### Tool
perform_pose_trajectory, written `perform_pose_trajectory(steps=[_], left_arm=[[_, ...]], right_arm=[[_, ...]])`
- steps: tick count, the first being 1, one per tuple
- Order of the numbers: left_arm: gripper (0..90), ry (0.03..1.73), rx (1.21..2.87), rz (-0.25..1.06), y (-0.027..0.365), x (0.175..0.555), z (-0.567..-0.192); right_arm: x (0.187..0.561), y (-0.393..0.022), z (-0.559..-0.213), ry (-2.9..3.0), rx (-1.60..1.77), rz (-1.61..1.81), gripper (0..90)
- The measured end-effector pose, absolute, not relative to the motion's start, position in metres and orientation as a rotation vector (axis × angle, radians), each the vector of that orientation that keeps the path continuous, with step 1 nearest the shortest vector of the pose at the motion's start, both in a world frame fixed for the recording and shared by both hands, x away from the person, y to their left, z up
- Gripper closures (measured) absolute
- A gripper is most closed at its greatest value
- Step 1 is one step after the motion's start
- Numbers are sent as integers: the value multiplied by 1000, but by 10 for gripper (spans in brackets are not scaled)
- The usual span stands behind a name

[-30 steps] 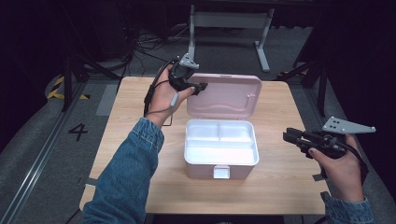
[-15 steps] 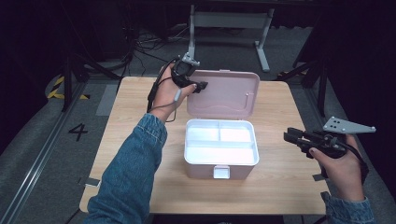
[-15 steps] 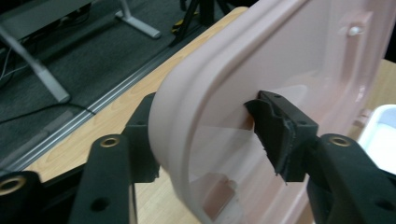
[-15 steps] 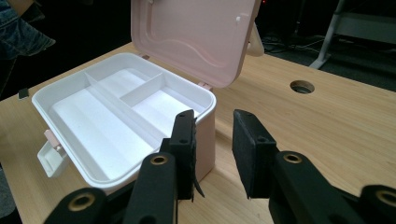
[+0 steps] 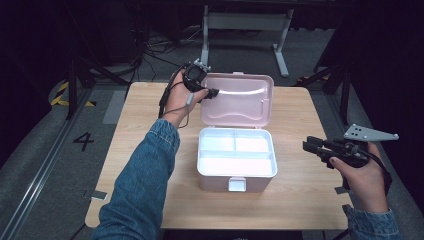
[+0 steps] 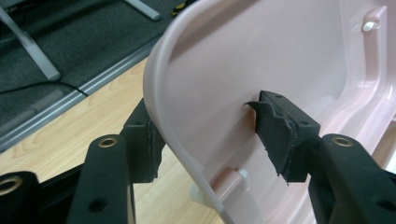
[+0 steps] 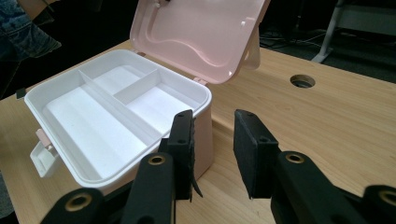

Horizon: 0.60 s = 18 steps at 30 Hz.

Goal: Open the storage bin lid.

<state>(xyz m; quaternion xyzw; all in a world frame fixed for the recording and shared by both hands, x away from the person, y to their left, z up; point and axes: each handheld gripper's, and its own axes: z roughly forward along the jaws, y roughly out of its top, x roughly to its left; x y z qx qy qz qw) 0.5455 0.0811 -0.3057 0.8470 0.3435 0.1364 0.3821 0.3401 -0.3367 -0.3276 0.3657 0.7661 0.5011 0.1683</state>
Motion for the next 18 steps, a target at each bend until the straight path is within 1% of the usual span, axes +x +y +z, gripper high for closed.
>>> perform_pose_trajectory(steps=[18], left_arm=[[418,942,2211,269,83,561,-333]], right_arm=[[343,-337,-331,2181,1057,1433,682]])
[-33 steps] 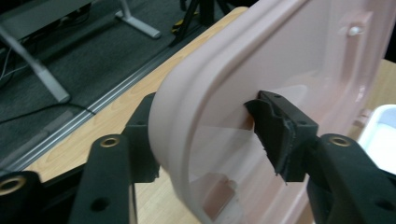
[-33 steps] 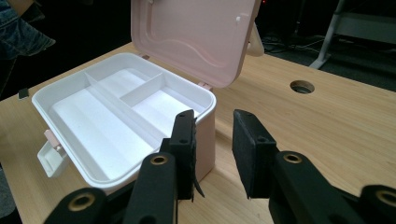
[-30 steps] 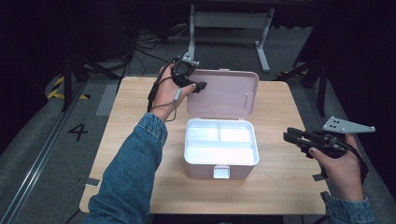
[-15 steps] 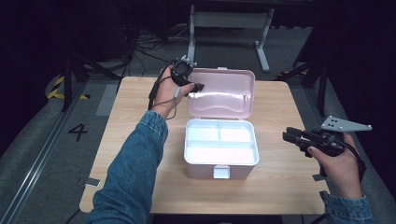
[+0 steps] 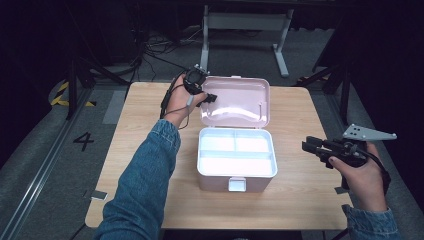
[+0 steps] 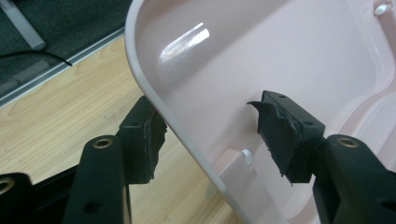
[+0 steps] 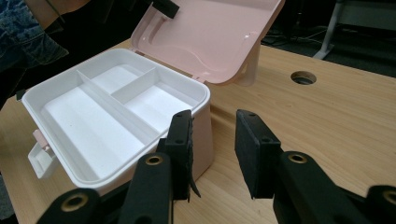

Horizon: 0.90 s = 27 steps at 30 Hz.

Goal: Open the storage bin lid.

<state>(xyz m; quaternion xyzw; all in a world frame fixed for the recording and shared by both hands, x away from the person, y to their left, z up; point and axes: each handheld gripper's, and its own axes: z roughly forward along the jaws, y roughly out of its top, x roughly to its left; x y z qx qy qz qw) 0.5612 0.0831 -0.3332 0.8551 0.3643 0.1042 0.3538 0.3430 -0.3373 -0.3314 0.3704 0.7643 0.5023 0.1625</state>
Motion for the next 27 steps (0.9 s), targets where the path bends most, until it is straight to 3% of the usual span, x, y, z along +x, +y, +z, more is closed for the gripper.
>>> perform_pose_trajectory(steps=[5,27], left_arm=[[417,958,2286,278,83,563,-344],[426,1008,2269,191,90,565,-359]], right_arm=[[343,-338,-332,2183,1069,1433,673],[345,-335,-334,2185,1084,1445,656]])
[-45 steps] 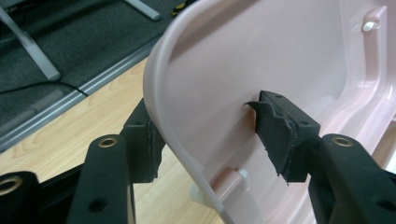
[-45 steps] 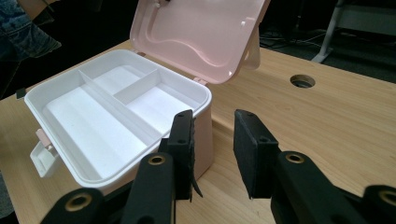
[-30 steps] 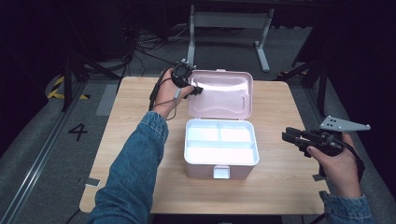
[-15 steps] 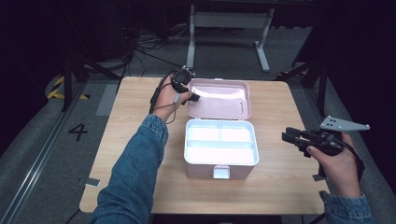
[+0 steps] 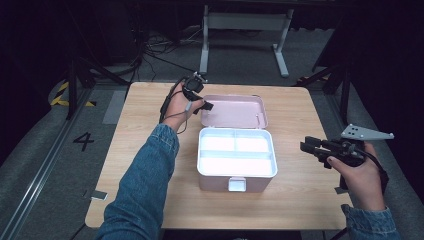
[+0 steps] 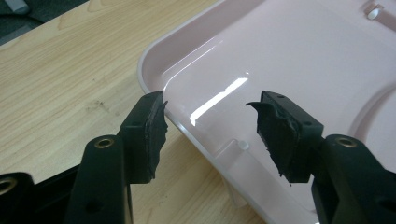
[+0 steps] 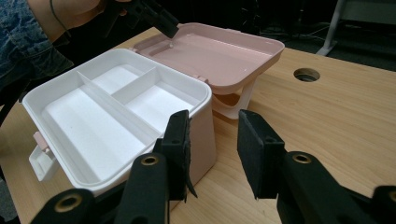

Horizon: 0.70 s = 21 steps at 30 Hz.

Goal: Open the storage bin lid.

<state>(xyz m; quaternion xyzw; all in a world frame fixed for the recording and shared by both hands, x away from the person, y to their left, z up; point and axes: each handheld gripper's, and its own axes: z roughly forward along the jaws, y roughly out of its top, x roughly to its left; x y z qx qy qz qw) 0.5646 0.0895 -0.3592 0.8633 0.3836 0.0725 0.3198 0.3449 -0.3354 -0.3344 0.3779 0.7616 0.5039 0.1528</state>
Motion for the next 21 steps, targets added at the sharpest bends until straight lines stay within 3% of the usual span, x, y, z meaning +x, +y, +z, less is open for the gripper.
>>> perform_pose_trajectory(steps=[11,21], left_arm=[[366,921,2215,287,104,531,-322],[334,826,2179,392,143,466,-283]], right_arm=[[355,-332,-333,2199,1073,1449,622],[370,-327,-335,2223,1064,1422,598]])
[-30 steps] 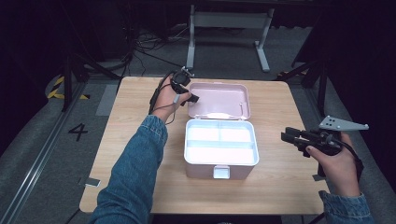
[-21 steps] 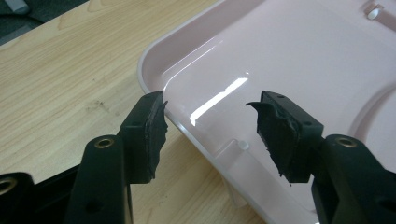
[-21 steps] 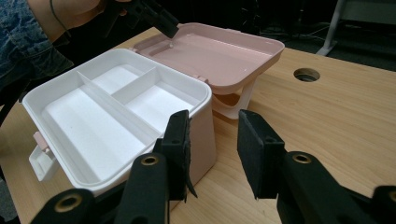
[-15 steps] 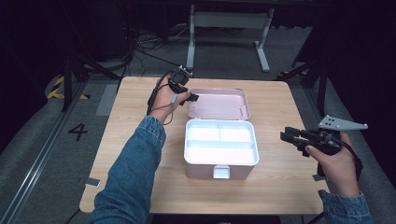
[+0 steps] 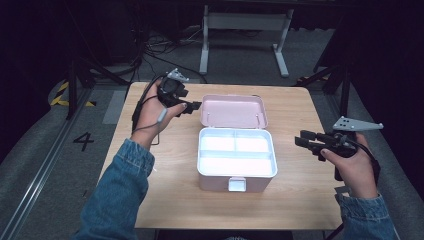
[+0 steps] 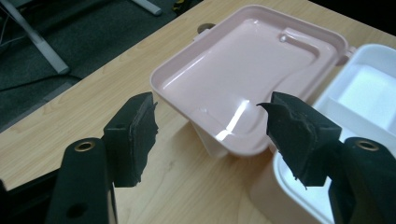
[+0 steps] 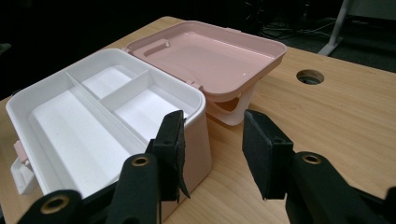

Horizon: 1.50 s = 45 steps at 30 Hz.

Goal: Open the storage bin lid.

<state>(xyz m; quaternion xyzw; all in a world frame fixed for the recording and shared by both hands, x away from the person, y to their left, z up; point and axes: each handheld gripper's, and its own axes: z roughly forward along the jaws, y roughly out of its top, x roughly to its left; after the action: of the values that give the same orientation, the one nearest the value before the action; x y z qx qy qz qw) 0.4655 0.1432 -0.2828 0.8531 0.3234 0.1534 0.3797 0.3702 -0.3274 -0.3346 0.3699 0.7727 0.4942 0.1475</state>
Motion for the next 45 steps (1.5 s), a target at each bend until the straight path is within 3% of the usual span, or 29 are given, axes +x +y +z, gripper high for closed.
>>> perform_pose_trajectory(steps=[10,20,34,45], left_arm=[[321,790,2244,468,182,410,-278],[322,845,2263,429,212,375,-290],[320,925,2334,354,223,345,-326],[317,1063,2411,292,234,351,-359]], right_arm=[[380,-334,-337,2255,1069,1391,543],[382,-338,-341,2269,1091,1384,524],[380,-349,-347,2281,1139,1350,514],[382,-351,-355,2321,1213,1269,496]])
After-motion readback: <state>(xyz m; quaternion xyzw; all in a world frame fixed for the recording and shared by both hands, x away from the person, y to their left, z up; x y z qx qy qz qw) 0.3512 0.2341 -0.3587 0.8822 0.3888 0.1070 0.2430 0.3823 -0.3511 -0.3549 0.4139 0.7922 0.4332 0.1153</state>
